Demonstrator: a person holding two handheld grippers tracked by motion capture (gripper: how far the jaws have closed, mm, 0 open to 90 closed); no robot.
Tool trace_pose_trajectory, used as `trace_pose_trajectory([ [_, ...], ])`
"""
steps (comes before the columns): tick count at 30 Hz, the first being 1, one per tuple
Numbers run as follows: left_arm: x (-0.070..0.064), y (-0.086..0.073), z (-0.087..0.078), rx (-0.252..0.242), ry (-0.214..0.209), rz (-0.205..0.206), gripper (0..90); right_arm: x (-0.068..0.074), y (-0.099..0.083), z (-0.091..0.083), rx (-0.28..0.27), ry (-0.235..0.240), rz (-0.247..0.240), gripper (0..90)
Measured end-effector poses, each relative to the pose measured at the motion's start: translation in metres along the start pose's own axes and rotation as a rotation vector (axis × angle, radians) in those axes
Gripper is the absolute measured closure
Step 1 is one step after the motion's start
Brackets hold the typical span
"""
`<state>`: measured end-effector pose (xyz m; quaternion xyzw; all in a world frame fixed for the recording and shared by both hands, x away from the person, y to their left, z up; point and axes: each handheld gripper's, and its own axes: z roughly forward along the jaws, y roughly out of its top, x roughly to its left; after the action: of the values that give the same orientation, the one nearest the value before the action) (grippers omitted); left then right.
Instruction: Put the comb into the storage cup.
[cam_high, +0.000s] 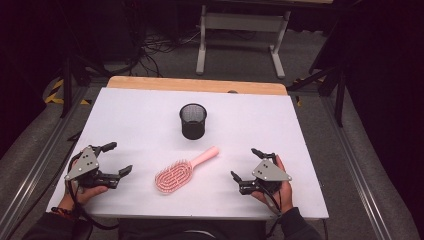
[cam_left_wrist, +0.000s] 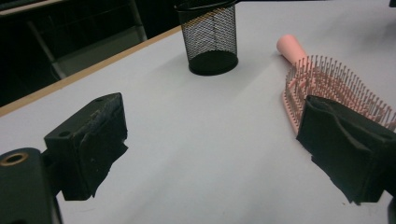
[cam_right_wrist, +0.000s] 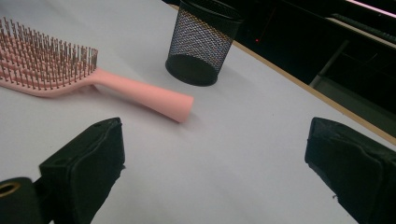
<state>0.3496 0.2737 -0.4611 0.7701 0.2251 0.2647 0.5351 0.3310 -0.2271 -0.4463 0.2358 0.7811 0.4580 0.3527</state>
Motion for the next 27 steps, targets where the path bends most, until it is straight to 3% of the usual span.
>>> trace_pose_trajectory([
  [7,-0.005,-0.002,0.006,0.034,-0.029,0.026,8.8,-0.004,-0.001,0.002,0.006,0.009,0.019,5.3],
  [11,-0.005,-0.004,0.004,0.046,-0.029,0.019,8.5,-0.005,0.001,0.007,0.025,0.047,0.015,5.3],
  [15,-0.005,-0.005,0.004,0.05,-0.026,0.016,8.4,-0.008,0.005,0.012,0.068,0.116,0.015,5.7],
  [21,-0.007,-0.006,0.004,0.06,-0.032,0.011,8.1,-0.013,0.025,0.019,0.106,0.246,-0.041,7.6],
  [27,-0.009,-0.007,0.008,0.079,-0.051,0.014,8.3,-0.011,0.045,0.032,0.175,0.301,-0.122,11.0],
])
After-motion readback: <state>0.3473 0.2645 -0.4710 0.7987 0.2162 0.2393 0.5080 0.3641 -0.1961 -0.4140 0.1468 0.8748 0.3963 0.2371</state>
